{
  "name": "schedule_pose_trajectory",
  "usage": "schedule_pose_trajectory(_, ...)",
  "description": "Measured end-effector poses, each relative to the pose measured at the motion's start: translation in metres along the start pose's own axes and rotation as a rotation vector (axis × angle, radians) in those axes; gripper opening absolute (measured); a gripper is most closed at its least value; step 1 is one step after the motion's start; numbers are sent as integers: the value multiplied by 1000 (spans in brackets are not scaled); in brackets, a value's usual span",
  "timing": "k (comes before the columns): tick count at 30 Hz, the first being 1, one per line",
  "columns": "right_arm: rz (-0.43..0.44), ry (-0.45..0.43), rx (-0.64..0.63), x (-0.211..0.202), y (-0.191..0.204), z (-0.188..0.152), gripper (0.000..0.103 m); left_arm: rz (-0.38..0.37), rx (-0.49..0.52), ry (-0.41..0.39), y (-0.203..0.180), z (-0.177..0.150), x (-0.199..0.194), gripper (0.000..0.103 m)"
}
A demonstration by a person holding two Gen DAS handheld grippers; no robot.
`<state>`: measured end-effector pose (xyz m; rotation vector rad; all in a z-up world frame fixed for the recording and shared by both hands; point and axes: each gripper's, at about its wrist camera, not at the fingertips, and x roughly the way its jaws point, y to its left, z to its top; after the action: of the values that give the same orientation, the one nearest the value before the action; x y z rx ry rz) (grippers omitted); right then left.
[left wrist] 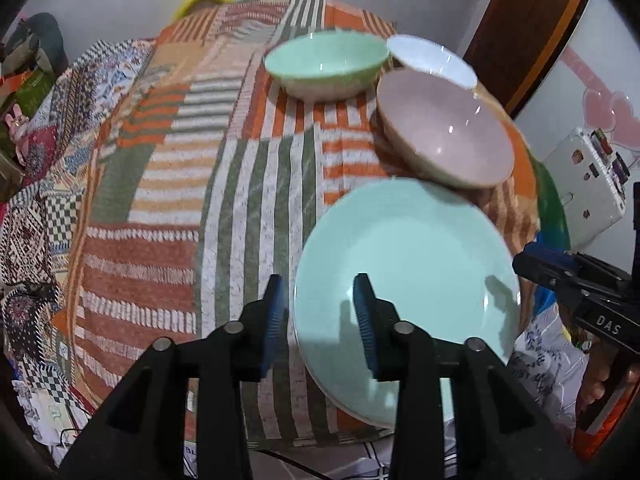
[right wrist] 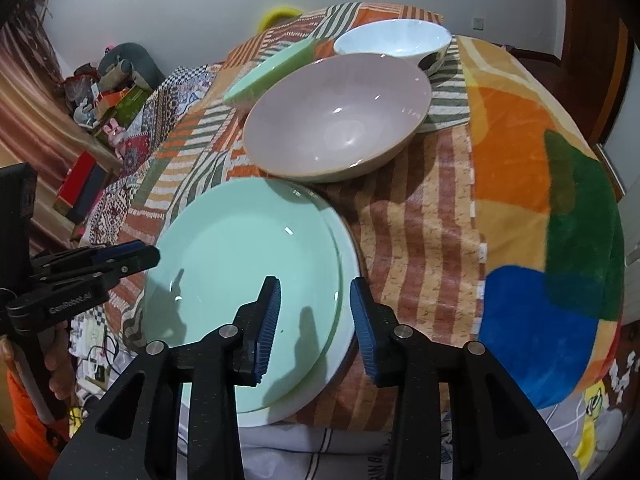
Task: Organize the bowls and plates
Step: 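Open both tools to release the mint-green plate on the stack, then move both tools to the pale pink bowl and grasp its rim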
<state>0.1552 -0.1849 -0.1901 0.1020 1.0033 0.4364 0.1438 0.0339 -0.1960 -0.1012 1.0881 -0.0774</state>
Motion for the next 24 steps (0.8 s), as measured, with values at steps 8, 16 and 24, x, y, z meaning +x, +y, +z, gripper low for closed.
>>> schedule_pose_trajectory(8,-9,-75,8,-17,-9,16,40,-8,14,-107,-9,33,-24,44)
schedule_pose_trajectory(16,-24,-153,29,-24,-20,44,43,-24,42,-148,-24,69,-14,53)
schedule_pose_trajectory(24,-28,-174,94,-11,-39,65,56,-64,29,-106,-32,98,24,55)
